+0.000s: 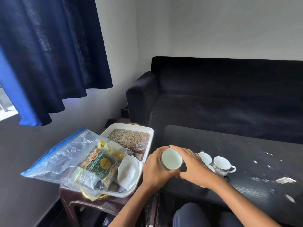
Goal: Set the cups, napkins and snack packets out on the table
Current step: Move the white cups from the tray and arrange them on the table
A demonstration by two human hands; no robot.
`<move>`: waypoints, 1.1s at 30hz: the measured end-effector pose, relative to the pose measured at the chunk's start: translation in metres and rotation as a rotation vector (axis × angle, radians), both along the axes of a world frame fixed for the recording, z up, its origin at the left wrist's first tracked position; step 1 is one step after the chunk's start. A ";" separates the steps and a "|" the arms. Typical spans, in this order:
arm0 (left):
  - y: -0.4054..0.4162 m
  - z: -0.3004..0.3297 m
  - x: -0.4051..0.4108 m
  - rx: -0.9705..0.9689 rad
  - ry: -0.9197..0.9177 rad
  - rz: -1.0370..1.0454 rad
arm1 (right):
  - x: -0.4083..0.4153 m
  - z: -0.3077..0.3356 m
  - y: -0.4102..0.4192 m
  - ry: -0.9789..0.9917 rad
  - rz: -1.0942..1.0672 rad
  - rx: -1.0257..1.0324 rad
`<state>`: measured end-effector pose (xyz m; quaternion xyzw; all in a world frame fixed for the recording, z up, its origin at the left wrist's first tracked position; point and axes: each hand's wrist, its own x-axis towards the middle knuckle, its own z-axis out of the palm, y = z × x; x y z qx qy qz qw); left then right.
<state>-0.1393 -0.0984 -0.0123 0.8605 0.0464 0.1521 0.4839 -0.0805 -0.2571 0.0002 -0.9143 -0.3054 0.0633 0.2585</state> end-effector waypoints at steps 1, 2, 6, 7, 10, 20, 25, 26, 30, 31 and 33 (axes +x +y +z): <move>-0.006 -0.002 -0.001 0.007 -0.005 -0.034 | -0.002 -0.001 -0.006 0.015 -0.002 -0.009; -0.012 -0.004 -0.003 0.000 -0.008 -0.064 | -0.005 -0.002 -0.013 0.026 -0.005 -0.017; -0.037 -0.012 -0.007 -0.090 0.012 -0.181 | -0.013 -0.006 -0.040 0.038 -0.050 -0.002; -0.044 -0.014 -0.008 -0.123 0.029 -0.211 | -0.015 -0.007 -0.049 0.031 -0.067 -0.003; -0.066 -0.019 -0.009 -0.170 0.071 -0.262 | -0.019 -0.009 -0.072 0.042 -0.079 0.023; -0.135 -0.034 0.001 -0.216 0.217 -0.364 | -0.019 -0.020 -0.139 0.173 -0.237 0.175; -0.158 -0.045 0.002 -0.289 0.279 -0.398 | -0.010 -0.039 -0.161 0.230 -0.329 0.285; -0.160 -0.048 0.002 -0.286 0.299 -0.397 | -0.008 -0.044 -0.165 0.239 -0.343 0.301; -0.166 -0.066 0.002 -0.241 0.378 -0.419 | -0.001 -0.066 -0.174 0.272 -0.404 0.334; -0.168 -0.069 0.003 -0.224 0.385 -0.425 | 0.002 -0.071 -0.175 0.280 -0.420 0.330; -0.171 -0.074 0.004 -0.205 0.406 -0.437 | 0.006 -0.080 -0.176 0.290 -0.448 0.327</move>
